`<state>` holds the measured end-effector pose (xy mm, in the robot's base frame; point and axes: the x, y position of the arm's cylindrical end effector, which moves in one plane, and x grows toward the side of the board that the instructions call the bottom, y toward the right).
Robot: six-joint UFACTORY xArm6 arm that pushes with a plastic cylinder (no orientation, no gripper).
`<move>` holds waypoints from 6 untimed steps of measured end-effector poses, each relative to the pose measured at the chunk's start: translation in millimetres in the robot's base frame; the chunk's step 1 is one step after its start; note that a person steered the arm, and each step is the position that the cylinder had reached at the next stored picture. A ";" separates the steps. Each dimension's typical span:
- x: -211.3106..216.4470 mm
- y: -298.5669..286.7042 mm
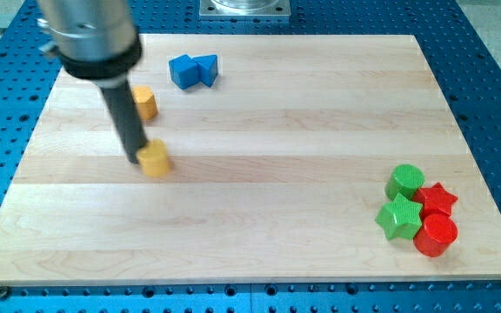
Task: Separate the heart from the hexagon
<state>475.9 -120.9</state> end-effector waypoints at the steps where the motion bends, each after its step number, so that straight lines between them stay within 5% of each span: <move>1: 30.5 33.9; 2: 30.5 12.4; 6: 74.6 159.3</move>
